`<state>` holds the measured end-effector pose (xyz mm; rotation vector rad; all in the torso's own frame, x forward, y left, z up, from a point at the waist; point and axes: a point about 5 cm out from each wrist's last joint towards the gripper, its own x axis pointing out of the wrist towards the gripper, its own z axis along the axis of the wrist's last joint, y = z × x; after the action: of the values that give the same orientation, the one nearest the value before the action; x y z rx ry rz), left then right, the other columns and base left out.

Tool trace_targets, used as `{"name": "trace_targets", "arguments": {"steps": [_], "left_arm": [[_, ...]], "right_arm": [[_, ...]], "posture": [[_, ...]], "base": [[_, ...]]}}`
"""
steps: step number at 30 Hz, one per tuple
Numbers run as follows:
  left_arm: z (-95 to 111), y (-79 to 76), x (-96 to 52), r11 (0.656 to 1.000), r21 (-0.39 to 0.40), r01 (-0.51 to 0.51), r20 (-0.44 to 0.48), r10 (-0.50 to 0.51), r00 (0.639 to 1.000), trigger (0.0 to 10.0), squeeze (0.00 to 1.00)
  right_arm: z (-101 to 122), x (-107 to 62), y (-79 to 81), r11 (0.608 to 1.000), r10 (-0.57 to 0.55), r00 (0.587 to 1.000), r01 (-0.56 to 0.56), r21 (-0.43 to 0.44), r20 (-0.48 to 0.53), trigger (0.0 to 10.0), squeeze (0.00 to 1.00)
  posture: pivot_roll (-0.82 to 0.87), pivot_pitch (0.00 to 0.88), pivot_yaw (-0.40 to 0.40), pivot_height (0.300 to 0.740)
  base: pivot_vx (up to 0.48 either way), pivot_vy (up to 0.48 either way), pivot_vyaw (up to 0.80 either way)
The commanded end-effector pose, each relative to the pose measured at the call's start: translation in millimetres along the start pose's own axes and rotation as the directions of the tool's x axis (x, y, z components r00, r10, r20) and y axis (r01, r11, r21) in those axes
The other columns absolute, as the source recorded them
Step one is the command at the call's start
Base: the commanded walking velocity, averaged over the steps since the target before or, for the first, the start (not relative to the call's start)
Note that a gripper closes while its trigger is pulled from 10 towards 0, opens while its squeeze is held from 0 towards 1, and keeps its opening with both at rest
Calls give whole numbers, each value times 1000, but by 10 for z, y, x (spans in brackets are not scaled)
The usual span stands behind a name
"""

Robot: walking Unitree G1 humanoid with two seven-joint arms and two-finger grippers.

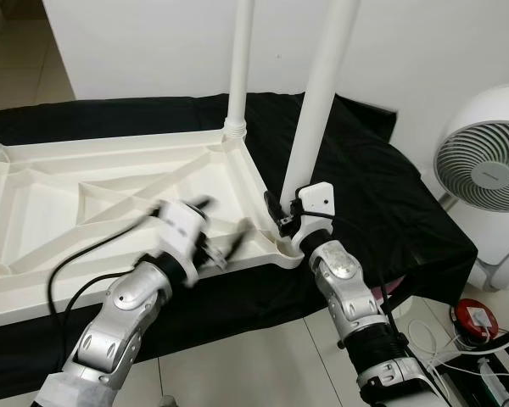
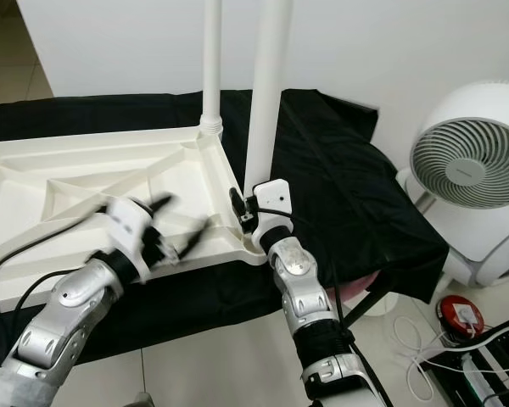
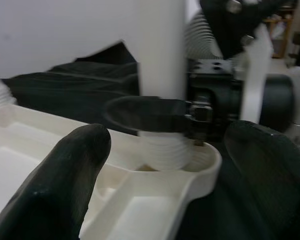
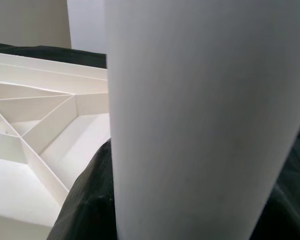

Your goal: Building children table

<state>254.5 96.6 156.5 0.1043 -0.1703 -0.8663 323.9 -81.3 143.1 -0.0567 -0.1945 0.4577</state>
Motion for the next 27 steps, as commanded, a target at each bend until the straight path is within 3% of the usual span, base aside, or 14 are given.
{"name": "trace_targets", "arguments": {"steps": [1,5,15,23,27], "left_arm": [[24,-64,-11,999,-17,52,4,-52,999,10000,0],[21,-125,-36,994,-19,109,-19,-109,994,10000,0],[-6,-126,-84,991,-2,134,-48,-134,990,10000,0],[-23,-103,-109,990,-3,144,-60,-144,988,10000,0],[-15,-103,-109,990,-3,141,-60,-141,988,10000,0]], "right_arm": [[0,-21,-10,1000,15,1000,-15,-7,-3,10000,0],[-35,-52,-12,999,40,999,-40,-5,-19,10000,0],[-35,-112,-47,999,51,999,-50,17,-19,10000,0],[-80,-262,-194,990,6,1000,-4,143,-16,10000,0],[-139,-301,-231,988,-9,999,14,156,-36,10000,0]], "posture": [[27,0,-67,740],[30,0,-69,740],[29,0,-66,740],[22,0,-63,740],[24,0,-64,740]], "base": [[0,0,0],[0,0,0],[0,0,0],[0,0,0],[0,0,0]]}}
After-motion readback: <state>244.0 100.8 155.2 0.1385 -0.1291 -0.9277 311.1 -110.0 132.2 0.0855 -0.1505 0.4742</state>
